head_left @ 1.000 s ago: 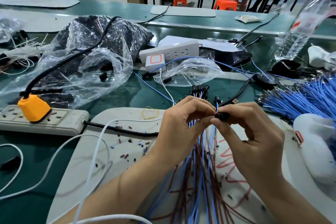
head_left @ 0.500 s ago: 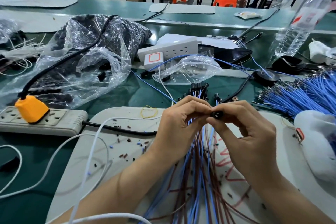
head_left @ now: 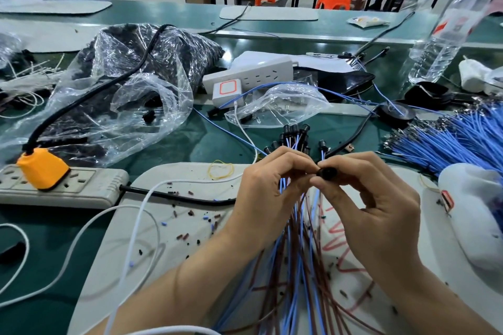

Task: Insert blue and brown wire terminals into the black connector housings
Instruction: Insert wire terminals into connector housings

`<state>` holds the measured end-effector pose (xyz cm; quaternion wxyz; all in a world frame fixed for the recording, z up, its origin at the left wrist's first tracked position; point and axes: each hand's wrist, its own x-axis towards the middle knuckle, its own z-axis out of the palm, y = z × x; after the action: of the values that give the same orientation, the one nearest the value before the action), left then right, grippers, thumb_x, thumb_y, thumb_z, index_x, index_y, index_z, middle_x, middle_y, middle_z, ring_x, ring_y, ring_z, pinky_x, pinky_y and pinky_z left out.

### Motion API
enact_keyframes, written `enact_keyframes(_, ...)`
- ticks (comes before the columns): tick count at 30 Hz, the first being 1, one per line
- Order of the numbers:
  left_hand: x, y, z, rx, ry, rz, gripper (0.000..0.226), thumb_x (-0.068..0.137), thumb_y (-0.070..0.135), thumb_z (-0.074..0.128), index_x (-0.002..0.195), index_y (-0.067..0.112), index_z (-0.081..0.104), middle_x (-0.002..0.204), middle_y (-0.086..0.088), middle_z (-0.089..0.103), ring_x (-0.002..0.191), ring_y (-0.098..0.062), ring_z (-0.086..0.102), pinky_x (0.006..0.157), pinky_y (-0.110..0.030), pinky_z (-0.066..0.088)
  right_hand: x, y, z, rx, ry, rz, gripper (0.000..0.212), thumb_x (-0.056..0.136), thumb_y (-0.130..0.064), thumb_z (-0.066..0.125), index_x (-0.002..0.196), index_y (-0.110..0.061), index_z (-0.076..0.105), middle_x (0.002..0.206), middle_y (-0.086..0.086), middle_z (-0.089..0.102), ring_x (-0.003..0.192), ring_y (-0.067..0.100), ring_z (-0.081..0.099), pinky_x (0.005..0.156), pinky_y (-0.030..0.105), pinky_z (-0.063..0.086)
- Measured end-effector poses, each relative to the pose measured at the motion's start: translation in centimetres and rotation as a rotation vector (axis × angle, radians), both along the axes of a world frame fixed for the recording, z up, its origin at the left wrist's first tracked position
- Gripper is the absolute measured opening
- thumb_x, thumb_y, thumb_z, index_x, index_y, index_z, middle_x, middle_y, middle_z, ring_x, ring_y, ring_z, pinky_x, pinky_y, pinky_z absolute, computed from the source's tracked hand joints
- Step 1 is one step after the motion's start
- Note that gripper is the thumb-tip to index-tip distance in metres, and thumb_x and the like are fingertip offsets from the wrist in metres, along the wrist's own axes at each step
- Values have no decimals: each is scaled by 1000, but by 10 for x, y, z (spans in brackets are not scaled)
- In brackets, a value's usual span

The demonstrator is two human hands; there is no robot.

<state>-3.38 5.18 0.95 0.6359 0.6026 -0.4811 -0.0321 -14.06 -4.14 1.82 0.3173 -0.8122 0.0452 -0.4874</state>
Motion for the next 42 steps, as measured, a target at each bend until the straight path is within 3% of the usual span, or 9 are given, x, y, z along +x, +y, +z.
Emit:
enact_keyframes(8, 0, 1, -2, 38, -63, 34, 8, 85, 6, 62, 89, 0, 66, 86, -5, 65, 78, -14, 63, 71, -30, 53, 0, -1, -1, 32, -6, -4, 16, 80, -12, 72, 94, -11, 65, 84, 4, 64, 74, 15, 63, 68, 33, 54)
enact_keyframes(13, -4, 3, 0, 12, -48, -42, 24, 88, 2, 60, 111, 5, 56, 94, -2, 67, 90, -8, 66, 84, -19, 50, 1, -4, 0, 67, 27, -29, 19, 80, -20, 73, 96, -16, 64, 80, 5, 63, 70, 17, 61, 65, 36, 52)
enact_keyframes(17, -4, 4, 3, -39, -113, 37, 23, 88, -3, 59, 109, 5, 61, 90, -2, 68, 83, -11, 66, 75, -25, 53, -2, 0, 7, 135, -2, -6, 19, 82, -31, 68, 100, -26, 62, 78, 1, 64, 69, 13, 62, 67, 24, 51)
enact_keyframes(21, -5, 3, 2, -49, -67, 71, 23, 87, -5, 57, 103, 10, 64, 88, -2, 68, 77, -13, 65, 70, -29, 54, -9, -2, 15, 206, -73, -25, 16, 94, -21, 51, 100, -31, 62, 76, -13, 63, 64, 7, 62, 63, 13, 47)
enact_keyframes(26, -6, 4, 5, -46, -37, 21, 24, 90, -3, 54, 104, 15, 59, 84, -6, 64, 63, -14, 62, 64, -25, 52, -6, 2, 21, 296, -53, 25, 10, 86, -22, 56, 92, -29, 60, 71, 0, 64, 56, 9, 61, 56, 11, 47)
enact_keyframes(31, -5, 6, 4, 9, -11, -34, 28, 92, 9, 55, 119, 7, 61, 98, -5, 69, 83, -25, 66, 77, -39, 54, -6, 4, 21, 318, -19, 56, 8, 83, -20, 57, 87, -26, 60, 70, -3, 65, 56, 7, 63, 55, 10, 48)
enact_keyframes(39, -5, 2, 3, 4, 93, -129, 22, 93, 2, 52, 111, 10, 60, 104, -2, 68, 97, -13, 66, 89, -32, 51, -8, 3, 27, 400, -96, 60, 4, 85, -22, 58, 88, -25, 58, 69, -4, 67, 55, 17, 63, 57, 25, 53)
enact_keyframes(42, -4, 1, 1, -9, 137, -157, 21, 93, 3, 51, 111, 11, 59, 119, -7, 66, 112, -15, 62, 97, -41, 49, -8, 7, 27, 382, -73, 83, 5, 85, -20, 59, 87, -24, 59, 69, -6, 68, 55, 13, 63, 56, 20, 52)
